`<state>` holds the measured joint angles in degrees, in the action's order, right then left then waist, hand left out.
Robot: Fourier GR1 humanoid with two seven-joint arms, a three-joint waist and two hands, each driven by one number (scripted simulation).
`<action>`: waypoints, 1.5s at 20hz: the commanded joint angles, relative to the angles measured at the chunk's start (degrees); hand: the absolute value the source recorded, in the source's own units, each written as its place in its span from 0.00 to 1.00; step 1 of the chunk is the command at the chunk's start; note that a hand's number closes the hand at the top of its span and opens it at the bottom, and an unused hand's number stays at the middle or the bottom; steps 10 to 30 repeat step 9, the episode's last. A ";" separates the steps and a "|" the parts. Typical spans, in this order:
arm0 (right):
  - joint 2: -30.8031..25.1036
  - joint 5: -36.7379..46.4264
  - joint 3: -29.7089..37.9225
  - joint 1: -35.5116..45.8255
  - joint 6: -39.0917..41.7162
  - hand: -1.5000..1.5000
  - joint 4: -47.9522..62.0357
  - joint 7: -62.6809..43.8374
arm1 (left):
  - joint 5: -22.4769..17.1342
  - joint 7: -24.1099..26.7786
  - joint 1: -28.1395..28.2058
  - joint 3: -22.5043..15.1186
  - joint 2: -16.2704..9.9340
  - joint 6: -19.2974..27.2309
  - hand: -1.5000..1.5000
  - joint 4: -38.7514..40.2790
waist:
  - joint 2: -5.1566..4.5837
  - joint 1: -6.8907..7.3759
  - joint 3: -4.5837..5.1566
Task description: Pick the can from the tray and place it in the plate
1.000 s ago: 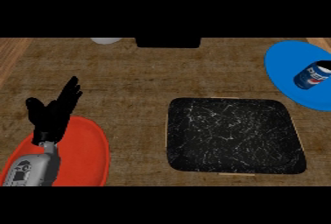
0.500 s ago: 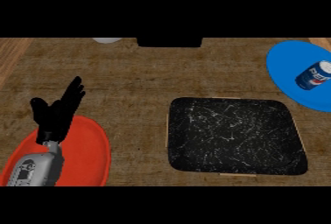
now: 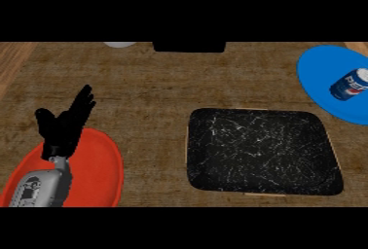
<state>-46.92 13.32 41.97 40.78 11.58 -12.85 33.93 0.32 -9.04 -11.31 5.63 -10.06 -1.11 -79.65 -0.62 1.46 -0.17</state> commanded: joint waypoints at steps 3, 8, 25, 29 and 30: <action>-3.31 -0.01 -1.21 -0.56 0.95 0.00 0.78 -1.93 | 0.17 -1.23 -0.41 0.16 0.32 0.67 0.50 -1.16 | 0.00 0.07 -0.01; -4.46 0.01 -1.27 -3.17 1.20 0.00 1.86 0.14 | -0.05 1.98 -0.26 0.53 0.09 -0.84 0.50 2.55 | -0.16 -0.03 -0.03; -3.40 0.67 -1.93 -3.22 -0.21 0.00 2.01 0.49 | -0.21 -0.73 -0.48 0.06 -0.33 -1.27 0.50 0.69 | -0.17 0.28 -0.07; -3.40 0.67 -1.93 -3.22 -0.21 0.00 2.01 0.49 | -0.21 -0.73 -0.48 0.06 -0.33 -1.27 0.50 0.69 | -0.17 0.28 -0.07; -3.40 0.67 -1.93 -3.22 -0.21 0.00 2.01 0.49 | -0.21 -0.73 -0.48 0.06 -0.33 -1.27 0.50 0.69 | -0.17 0.28 -0.07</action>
